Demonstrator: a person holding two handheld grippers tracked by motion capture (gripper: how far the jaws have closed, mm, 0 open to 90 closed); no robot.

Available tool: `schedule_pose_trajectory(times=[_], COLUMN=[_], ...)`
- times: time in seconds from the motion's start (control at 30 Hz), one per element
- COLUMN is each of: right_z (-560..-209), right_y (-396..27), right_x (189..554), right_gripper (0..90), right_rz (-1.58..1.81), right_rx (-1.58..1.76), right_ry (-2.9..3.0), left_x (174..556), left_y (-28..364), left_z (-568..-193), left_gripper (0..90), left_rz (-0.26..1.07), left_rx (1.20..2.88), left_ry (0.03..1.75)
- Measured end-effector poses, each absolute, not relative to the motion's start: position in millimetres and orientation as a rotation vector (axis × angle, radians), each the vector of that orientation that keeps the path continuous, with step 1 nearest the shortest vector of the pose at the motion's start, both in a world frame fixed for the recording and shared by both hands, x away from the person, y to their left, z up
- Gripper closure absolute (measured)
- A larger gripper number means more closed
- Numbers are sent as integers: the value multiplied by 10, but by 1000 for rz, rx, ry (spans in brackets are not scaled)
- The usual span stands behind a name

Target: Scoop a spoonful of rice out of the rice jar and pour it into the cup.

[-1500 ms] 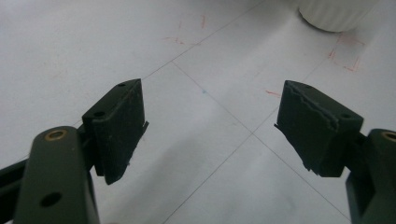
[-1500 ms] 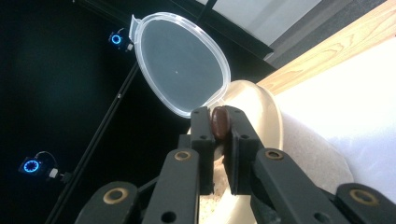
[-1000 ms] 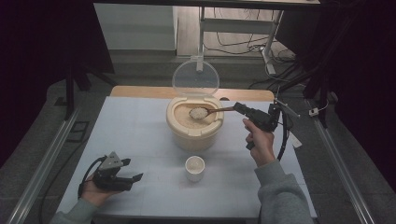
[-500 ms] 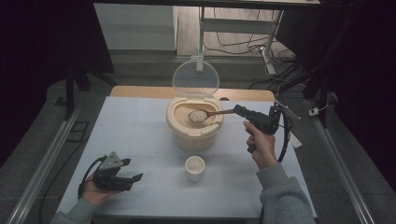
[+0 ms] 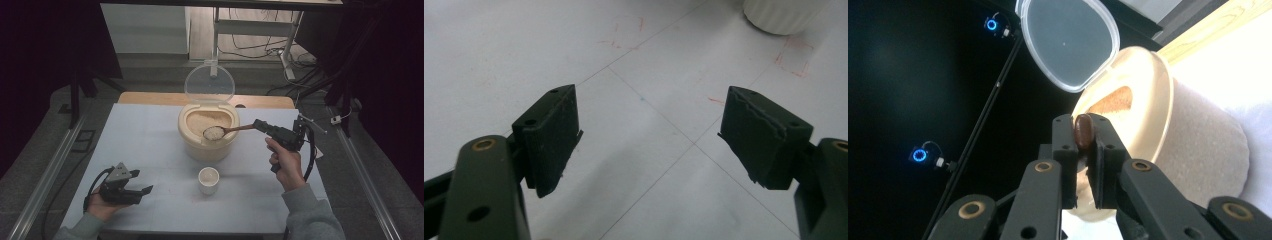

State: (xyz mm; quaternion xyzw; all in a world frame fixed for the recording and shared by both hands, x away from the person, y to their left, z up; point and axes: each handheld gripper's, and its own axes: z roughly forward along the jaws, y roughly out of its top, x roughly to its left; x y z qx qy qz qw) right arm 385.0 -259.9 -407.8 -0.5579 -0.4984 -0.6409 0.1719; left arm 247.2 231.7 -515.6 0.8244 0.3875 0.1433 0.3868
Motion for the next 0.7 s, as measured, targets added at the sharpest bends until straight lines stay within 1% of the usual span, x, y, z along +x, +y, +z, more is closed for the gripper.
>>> schedule_pose_trajectory(times=[0.47,0.7], right_z=[-4189,-4299], right_y=[-2652,-2668], right_x=[3620,3534], right_gripper=[827,827], right_rz=[-1768,-1713], right_rx=[-1530,-1535], right_ry=[-1465,-1499], left_x=[2476,2476], left_y=[2312,2310], left_z=[-5160,-5160], left_gripper=[231,231], left_rz=[366,367], left_rx=[2101,2101], left_ry=[989,989])
